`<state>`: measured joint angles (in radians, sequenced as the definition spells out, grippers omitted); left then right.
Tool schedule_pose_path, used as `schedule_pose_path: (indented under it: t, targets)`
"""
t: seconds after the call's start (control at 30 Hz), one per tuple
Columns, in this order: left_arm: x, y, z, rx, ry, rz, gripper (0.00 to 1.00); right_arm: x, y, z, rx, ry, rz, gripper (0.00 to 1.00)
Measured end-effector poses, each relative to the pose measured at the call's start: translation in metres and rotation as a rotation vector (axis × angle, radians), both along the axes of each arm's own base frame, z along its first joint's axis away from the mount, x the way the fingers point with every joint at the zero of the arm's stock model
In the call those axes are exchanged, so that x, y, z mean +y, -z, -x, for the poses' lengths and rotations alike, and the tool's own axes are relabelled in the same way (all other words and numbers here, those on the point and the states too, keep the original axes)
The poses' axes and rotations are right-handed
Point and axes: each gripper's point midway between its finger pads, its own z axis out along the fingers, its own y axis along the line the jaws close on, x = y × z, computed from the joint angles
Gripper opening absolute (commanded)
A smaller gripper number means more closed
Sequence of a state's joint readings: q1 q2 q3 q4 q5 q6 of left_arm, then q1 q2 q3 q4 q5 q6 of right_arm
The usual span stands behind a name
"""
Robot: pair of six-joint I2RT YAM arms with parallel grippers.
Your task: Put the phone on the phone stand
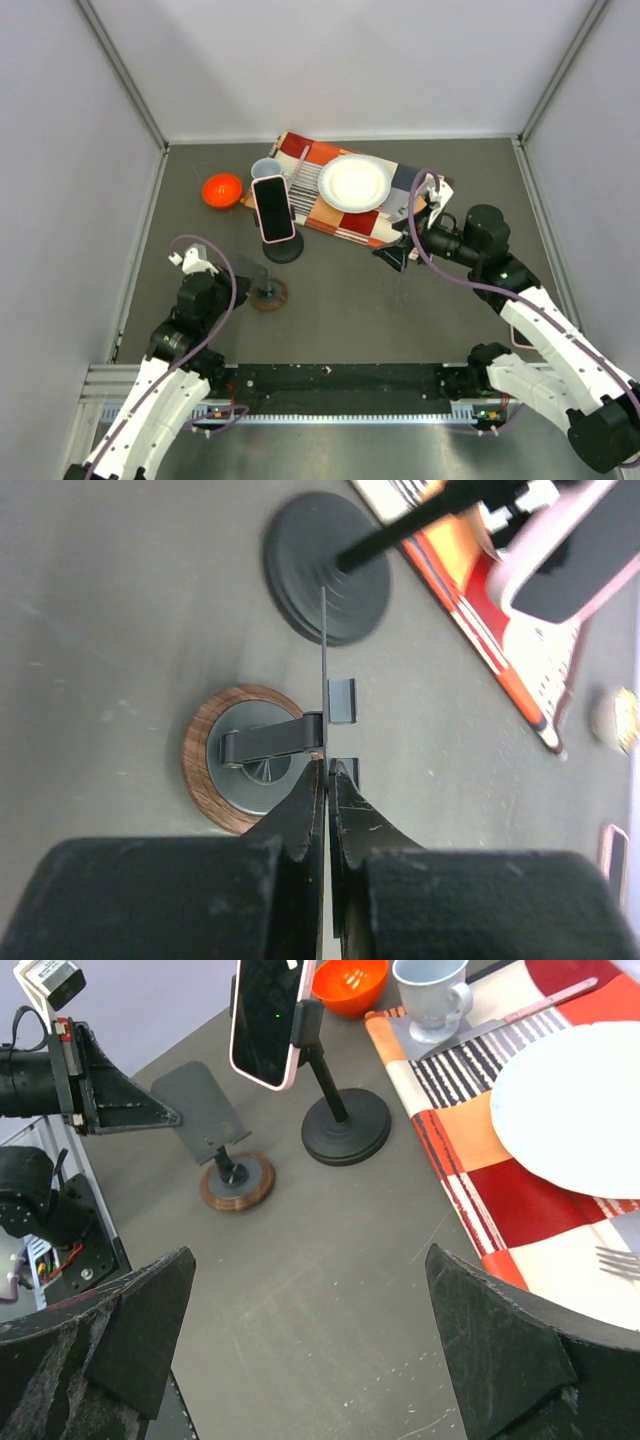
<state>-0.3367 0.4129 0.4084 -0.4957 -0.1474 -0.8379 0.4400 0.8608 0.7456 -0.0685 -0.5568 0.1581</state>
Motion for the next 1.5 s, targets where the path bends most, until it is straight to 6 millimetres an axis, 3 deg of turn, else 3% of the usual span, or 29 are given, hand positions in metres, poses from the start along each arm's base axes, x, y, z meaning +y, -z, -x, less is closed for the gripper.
schedule_pose_path:
  t: [0.3,0.53,0.6,0.7,0.83,1.03,1.3,1.5]
  targets:
    - [-0.081,0.0,0.031,-0.111,0.487,0.122,0.0,0.008,0.012,0.003,0.086,-0.042,-0.015,0.99]
    - [-0.16,-0.016,0.066,-0.136,0.976,-0.046,0.0,0.0,0.028,0.025,0.138,-0.041,-0.03,0.99]
    - [-0.18,-0.023,0.068,-0.164,1.075,-0.12,0.0,-0.004,0.032,0.032,0.148,-0.031,-0.031,0.99]
    - [-0.209,-0.034,0.051,-0.204,1.162,-0.235,0.0,-0.011,0.034,0.041,0.149,-0.006,-0.045,0.99]
    - [-0.225,-0.042,0.018,-0.252,1.184,-0.325,0.0,-0.022,0.021,0.044,0.138,0.075,-0.094,0.99]
    - [-0.254,-0.036,0.002,-0.295,1.397,-0.307,0.0,-0.038,-0.003,0.051,0.07,0.161,-0.172,0.99]
    - [-0.258,-0.037,-0.043,-0.31,1.484,-0.287,0.0,-0.05,-0.005,0.056,0.056,0.218,-0.183,0.99]
    - [-0.256,-0.028,-0.056,-0.286,1.536,-0.206,0.0,-0.052,0.001,0.056,0.078,0.229,-0.168,0.99]
